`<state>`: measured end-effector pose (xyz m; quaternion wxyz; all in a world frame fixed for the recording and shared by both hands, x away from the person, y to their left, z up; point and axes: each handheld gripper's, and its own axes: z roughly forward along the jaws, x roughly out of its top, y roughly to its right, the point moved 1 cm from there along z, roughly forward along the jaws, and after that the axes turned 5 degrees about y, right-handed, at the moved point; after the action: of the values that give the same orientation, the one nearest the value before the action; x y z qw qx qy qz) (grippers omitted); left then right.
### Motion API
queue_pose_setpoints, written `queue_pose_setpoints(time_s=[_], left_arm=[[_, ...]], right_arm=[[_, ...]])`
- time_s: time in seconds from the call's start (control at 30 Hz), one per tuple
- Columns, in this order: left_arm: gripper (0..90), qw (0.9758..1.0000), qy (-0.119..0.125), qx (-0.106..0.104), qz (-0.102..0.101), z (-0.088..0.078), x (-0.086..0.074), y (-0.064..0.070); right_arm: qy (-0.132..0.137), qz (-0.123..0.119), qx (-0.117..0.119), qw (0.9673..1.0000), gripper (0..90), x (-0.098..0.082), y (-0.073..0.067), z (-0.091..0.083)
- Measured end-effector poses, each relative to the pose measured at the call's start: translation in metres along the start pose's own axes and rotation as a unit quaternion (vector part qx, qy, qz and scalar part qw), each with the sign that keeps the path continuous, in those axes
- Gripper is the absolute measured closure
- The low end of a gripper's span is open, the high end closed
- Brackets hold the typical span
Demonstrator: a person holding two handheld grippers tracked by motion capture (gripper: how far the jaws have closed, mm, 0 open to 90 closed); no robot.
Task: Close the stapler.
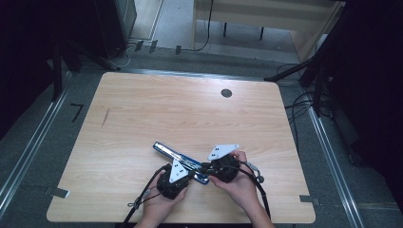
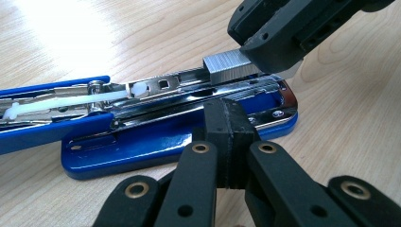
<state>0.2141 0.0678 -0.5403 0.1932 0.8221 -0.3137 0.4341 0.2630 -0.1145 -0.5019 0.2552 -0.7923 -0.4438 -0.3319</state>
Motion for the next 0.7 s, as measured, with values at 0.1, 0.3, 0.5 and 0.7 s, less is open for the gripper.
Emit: queue_pose_setpoints(time_s=[0.1,0.3,0.5,0.7], left_arm=[[90.0,1.0000,0.000,0.000,0.000,0.0000,0.0000,0.0000],[90.0,1.0000,0.000,0.000,0.000,0.0000,0.0000,0.0000],[90.0,1.0000,0.000,0.000,0.000,0.0000,0.0000,0.0000],[90.0,1.0000,0.000,-0.001,0.000,0.0000,0.0000,0.0000]], right_arm=[[-0.002,-0.001,-0.003,1.0000,80.0,0.0001,-0.0001,0.0003],[-0.005,-0.005,-0.005,1.0000,80.0,0.0002,-0.0001,0.0006],[-0.006,-0.003,-0.006,1.0000,80.1,0.0004,-0.0003,0.0006],[-0.004,0.007,-0.004,1.0000,80.0,0.0005,0.0003,0.0003]])
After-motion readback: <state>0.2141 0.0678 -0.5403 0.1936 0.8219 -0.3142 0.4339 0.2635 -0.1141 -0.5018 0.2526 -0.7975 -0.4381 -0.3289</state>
